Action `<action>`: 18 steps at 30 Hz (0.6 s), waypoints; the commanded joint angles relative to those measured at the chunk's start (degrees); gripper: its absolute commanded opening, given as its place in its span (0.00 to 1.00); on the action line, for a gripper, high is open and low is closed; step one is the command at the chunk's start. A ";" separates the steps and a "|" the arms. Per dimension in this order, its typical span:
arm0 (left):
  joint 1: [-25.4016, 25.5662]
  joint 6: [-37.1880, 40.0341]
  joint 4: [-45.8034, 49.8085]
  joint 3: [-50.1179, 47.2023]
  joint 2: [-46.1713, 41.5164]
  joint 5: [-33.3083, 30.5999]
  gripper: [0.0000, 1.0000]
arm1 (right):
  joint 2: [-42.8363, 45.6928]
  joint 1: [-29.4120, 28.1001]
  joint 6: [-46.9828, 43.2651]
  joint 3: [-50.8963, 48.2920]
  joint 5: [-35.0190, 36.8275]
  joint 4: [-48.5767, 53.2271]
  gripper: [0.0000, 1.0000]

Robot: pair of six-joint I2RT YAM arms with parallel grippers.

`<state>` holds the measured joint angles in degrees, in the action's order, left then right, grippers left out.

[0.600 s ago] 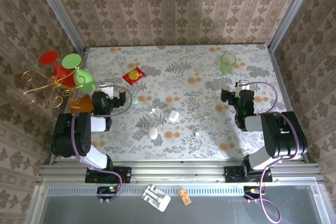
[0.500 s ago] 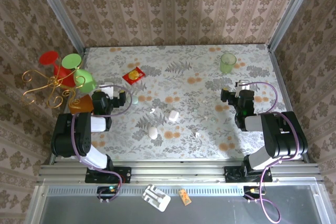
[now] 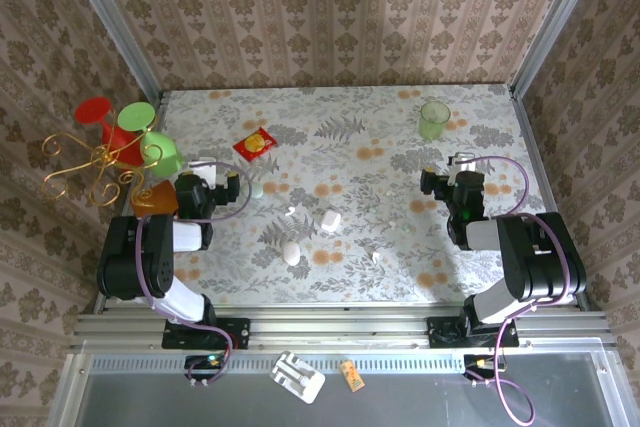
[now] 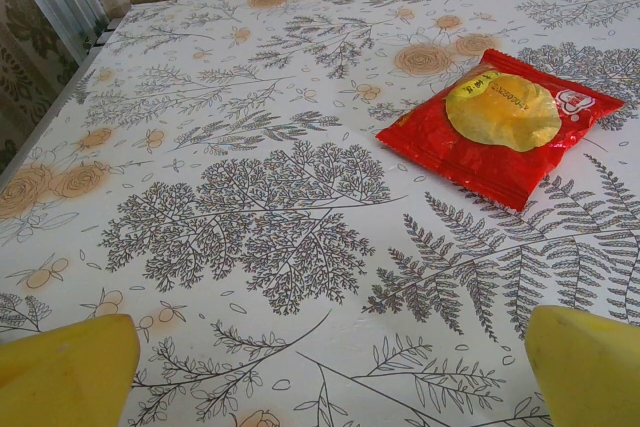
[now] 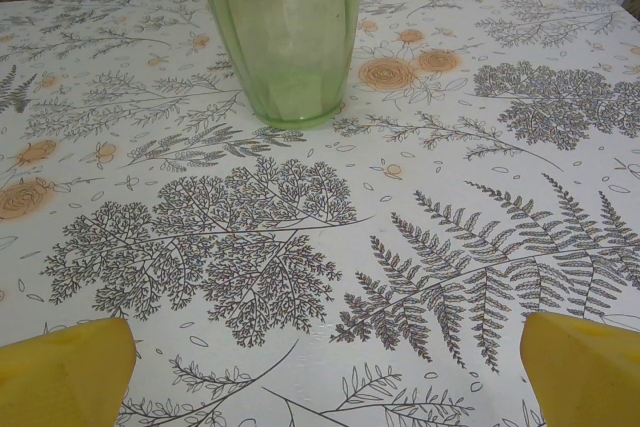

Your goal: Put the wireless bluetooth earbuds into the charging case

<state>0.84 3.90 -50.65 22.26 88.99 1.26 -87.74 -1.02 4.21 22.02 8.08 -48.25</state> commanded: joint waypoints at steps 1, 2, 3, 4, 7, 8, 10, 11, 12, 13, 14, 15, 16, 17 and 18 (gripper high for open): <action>0.21 0.65 -1.51 0.29 -0.04 -0.09 1.00 | 0.11 -0.40 -1.17 0.92 -0.19 -1.39 1.00; 0.21 0.74 -1.69 0.16 0.04 -0.03 1.00 | 0.12 -0.44 -1.17 0.92 -0.17 -1.46 1.00; 0.25 1.39 -2.14 -0.16 -0.12 1.06 1.00 | 0.19 -0.39 -1.22 0.69 -0.17 -1.75 1.00; 0.82 2.19 -2.72 -0.50 -0.29 1.65 1.00 | 0.33 -0.39 -1.29 0.59 -0.26 -1.83 1.00; 1.15 3.45 -4.42 -1.80 -0.99 3.84 1.00 | 2.33 -0.63 -1.70 0.48 -0.50 -0.38 1.00; 1.04 3.52 -4.78 -2.09 -1.15 4.63 1.00 | 3.24 -0.82 -2.04 0.53 -0.76 0.53 1.00; 0.68 3.72 -5.70 -2.80 -1.49 6.62 1.00 | 5.48 -1.34 -3.31 1.15 -2.01 3.47 1.00; 0.59 3.81 -6.24 -3.13 -1.67 7.08 1.00 | 6.52 -1.56 -3.79 1.53 -2.29 5.23 1.00; 0.56 3.88 -6.57 -3.48 -1.92 7.50 1.00 | 7.55 -1.84 -4.26 2.02 -2.49 7.82 1.00; 0.48 3.88 -7.01 -3.78 -2.07 7.81 1.00 | 9.69 -2.26 -4.85 2.51 -2.61 9.94 1.00; 0.47 3.83 -7.13 -3.96 -2.23 8.11 1.00 | 10.83 -2.47 -5.28 2.67 -2.68 11.23 1.00; 0.36 3.91 -7.08 -4.06 -2.58 8.56 1.00 | 11.97 -2.74 -5.59 2.73 -2.73 12.48 1.00; 0.23 3.89 -6.97 -4.15 -2.89 9.05 1.00 | 13.29 -2.85 -5.78 2.68 -2.88 13.71 1.00; 0.15 3.86 -6.22 -4.02 -3.37 9.54 1.00 | 14.41 -2.96 -5.80 2.81 -3.06 14.98 1.00; 0.09 3.85 -6.07 -3.98 -3.39 9.62 1.00 | 15.41 -3.10 -5.87 2.85 -3.37 16.29 1.00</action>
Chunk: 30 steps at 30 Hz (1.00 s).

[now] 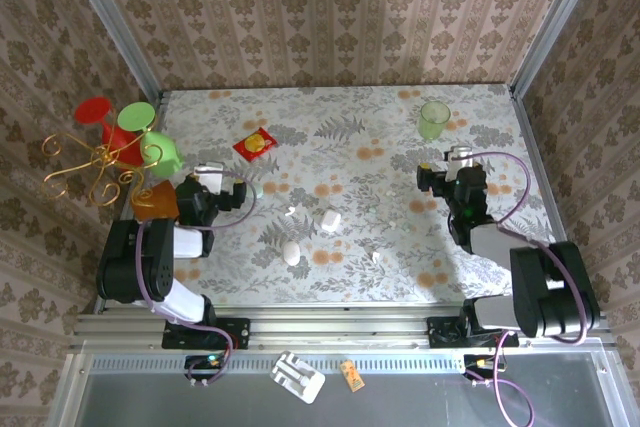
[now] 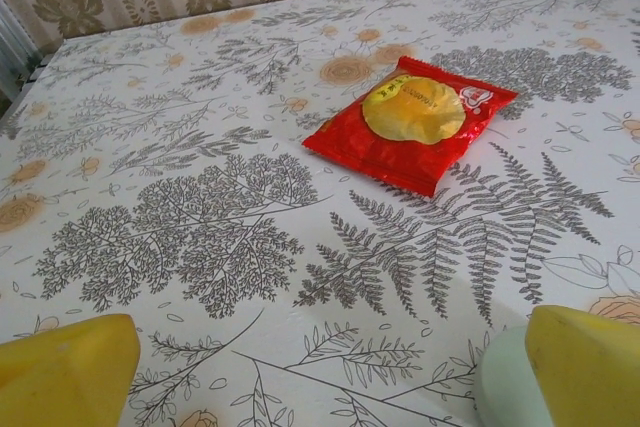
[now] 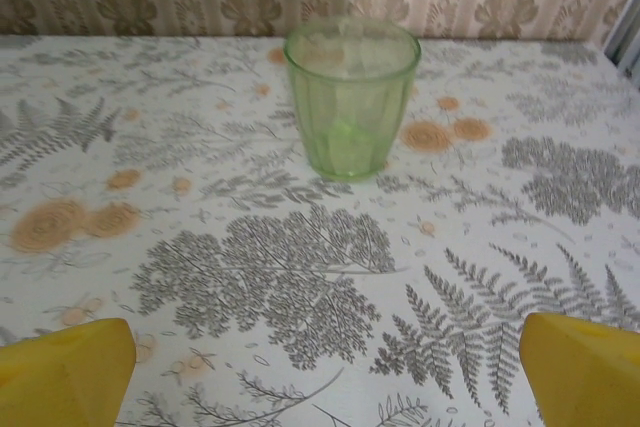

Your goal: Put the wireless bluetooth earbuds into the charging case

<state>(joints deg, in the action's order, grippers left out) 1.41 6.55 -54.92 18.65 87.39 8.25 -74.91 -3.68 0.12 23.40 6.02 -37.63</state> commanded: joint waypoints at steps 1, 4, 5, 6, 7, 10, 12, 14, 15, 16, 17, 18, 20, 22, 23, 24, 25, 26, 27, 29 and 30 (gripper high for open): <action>-0.58 1.23 -2.11 -0.29 -1.54 2.72 1.00 | 3.68 -0.77 -2.15 1.69 -1.44 7.16 1.00; -0.64 1.15 -2.04 -0.37 -1.66 2.99 1.00 | 6.17 -2.23 -3.06 2.30 -1.45 10.73 1.00; -0.62 1.19 -2.25 -0.50 -1.78 3.00 1.00 | 6.94 -2.66 -3.11 2.53 -1.62 11.77 1.00; -0.62 1.33 -2.51 -0.69 -1.88 2.93 1.00 | 7.42 -3.02 -3.08 2.67 -1.71 12.67 1.00; -0.55 1.28 -2.73 -0.89 -2.43 2.83 1.00 | 7.99 -3.47 -3.11 2.92 -1.92 13.53 1.00; -0.45 2.30 6.71 1.30 -8.24 5.48 1.00 | 9.20 -4.70 -2.78 3.40 -1.96 15.40 1.00; -0.01 3.05 12.34 2.93 -11.37 6.12 1.00 | 9.44 -5.31 -2.40 3.66 -2.08 15.80 1.00; 0.42 3.15 14.01 2.93 -13.23 6.09 1.00 | 9.20 -5.95 -2.23 4.01 -2.16 15.89 1.00; 0.71 2.91 15.33 2.99 -14.33 5.83 1.00 | 9.04 -6.45 -2.23 4.34 -2.18 15.99 1.00; 0.80 2.33 16.72 3.03 -15.37 5.81 1.00 | 8.78 -6.85 -2.14 4.80 -2.20 16.13 1.00; 1.02 1.81 17.35 2.85 -16.17 5.81 1.00 | 8.61 -7.32 -2.06 5.27 -2.19 16.34 1.00; 1.13 1.06 18.11 2.56 -17.17 5.86 1.00 | 8.56 -7.73 -1.97 5.78 -2.24 16.65 1.00; 1.23 -0.36 20.61 2.78 -18.81 6.42 1.00 | 8.39 -8.68 -1.92 6.79 -2.41 17.31 1.00; 2.06 -1.36 23.90 3.27 -20.82 7.08 1.00 | 8.29 -9.53 -1.97 7.82 -2.73 18.05 1.00; 3.31 -0.44 25.93 3.71 -21.83 6.32 1.00 | 8.21 -9.92 -1.92 8.27 -2.77 18.35 1.00; 4.78 0.37 28.77 4.47 -22.99 4.94 1.00 | 8.12 -10.49 -1.61 8.74 -2.90 18.72 1.00; 5.93 0.72 31.12 5.25 -23.84 4.51 1.00 | 8.04 -11.03 -1.07 9.45 -3.49 19.24 1.00; 6.56 0.64 32.50 5.78 -24.53 4.49 1.00 | 7.88 -11.54 -0.32 10.19 -4.19 20.20 1.00; 7.18 0.49 33.18 6.10 -25.18 4.65 1.00 | 7.66 -12.39 0.57 11.03 -4.60 21.61 1.00; 8.31 0.01 34.08 6.87 -25.80 5.02 1.00 | 7.19 -14.32 3.11 13.11 -5.52 25.20 1.00; 9.24 -0.22 34.93 7.70 -25.83 5.02 1.00 | 6.71 -15.39 5.34 14.28 -5.73 27.37 1.00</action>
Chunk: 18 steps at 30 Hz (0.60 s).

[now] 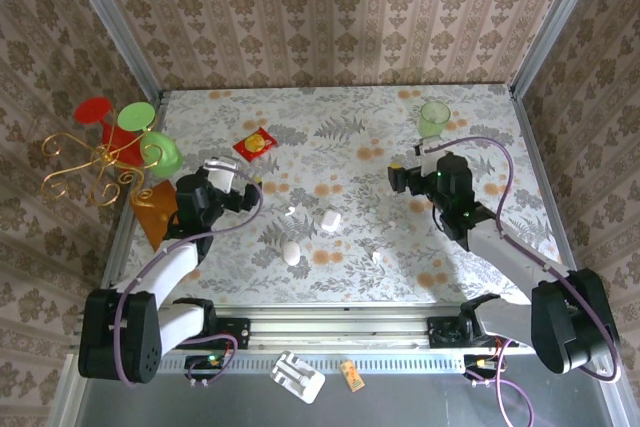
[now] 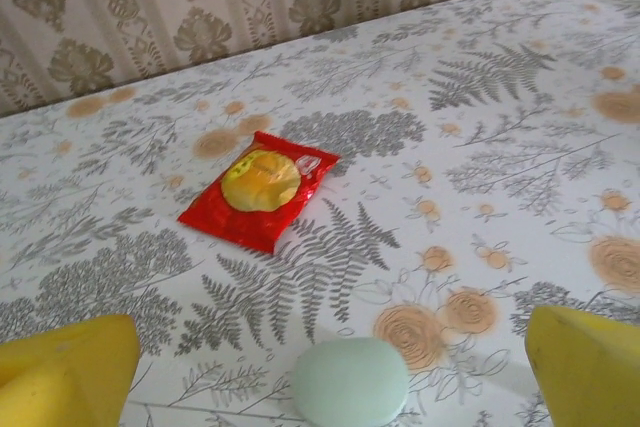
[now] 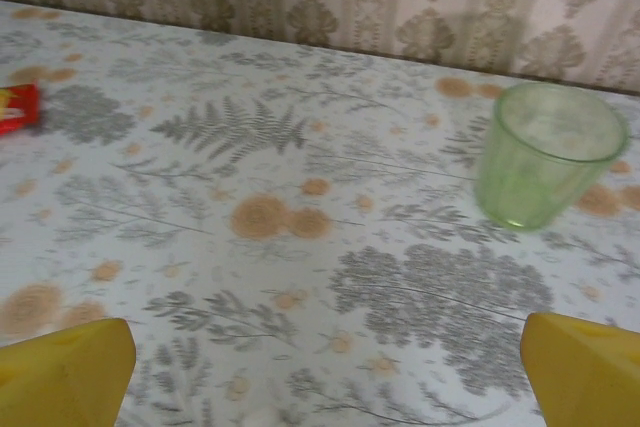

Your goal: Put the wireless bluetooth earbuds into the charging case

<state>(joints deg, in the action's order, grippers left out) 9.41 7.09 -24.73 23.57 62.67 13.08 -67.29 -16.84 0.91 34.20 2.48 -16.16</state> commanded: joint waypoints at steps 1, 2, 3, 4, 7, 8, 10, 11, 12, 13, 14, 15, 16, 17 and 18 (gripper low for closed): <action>2.28 -0.86 5.64 3.69 -0.92 0.04 1.00 | -1.56 -3.65 6.07 4.57 -2.51 7.91 1.00; 3.27 -1.08 6.34 4.62 -0.60 -0.14 1.00 | -2.23 -4.95 6.94 5.58 -2.62 9.68 1.00; 4.51 -1.24 6.88 5.54 -0.04 -0.45 1.00 | -3.06 -6.74 7.70 6.56 -2.57 11.64 1.00; 5.73 -1.54 6.95 6.39 0.45 -0.66 1.00 | -3.79 -8.80 8.03 6.99 -2.75 12.43 1.00; 8.18 -3.78 6.26 8.64 2.70 -0.27 1.00 | -6.11 -14.16 8.20 7.21 -3.66 12.24 1.00; 8.65 -4.72 6.14 9.35 3.44 0.04 1.00 | -7.06 -15.60 8.55 7.57 -3.63 12.69 1.00; 9.20 -7.12 6.41 10.94 5.14 0.36 1.00 | -9.74 -18.28 11.60 9.11 -2.57 14.86 1.00; 9.29 -8.03 6.66 11.55 5.85 0.37 1.00 | -11.08 -18.85 13.99 10.40 -2.48 16.42 1.00; 9.27 -8.63 6.96 12.29 6.57 0.39 1.00 | -12.06 -19.58 17.15 11.62 -2.19 18.00 1.00; 9.31 -8.89 7.15 12.71 7.18 0.45 1.00 | -14.55 -20.41 20.64 12.68 -1.56 19.15 1.00; 9.40 -8.81 6.96 12.81 7.51 0.48 1.00 | -15.59 -21.54 22.99 13.35 -1.27 19.78 0.99; 9.38 -8.68 6.32 12.62 7.64 0.46 1.00 | -16.77 -22.82 24.66 14.02 -1.25 20.01 0.98; 9.40 -8.71 5.79 12.26 7.59 0.31 1.00 | -17.95 -24.27 25.59 14.78 -0.98 20.27 0.98; 9.40 -8.70 5.51 12.05 7.41 0.12 1.00 | -19.09 -25.62 25.31 15.70 -0.28 20.53 0.98; 9.40 -8.70 5.50 11.71 7.12 -0.15 1.00 | -20.56 -27.15 24.59 16.88 1.30 21.13 0.96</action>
<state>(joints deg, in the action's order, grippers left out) 18.41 0.19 -18.68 34.63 70.19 12.86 -85.30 -40.71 20.78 47.72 0.99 1.58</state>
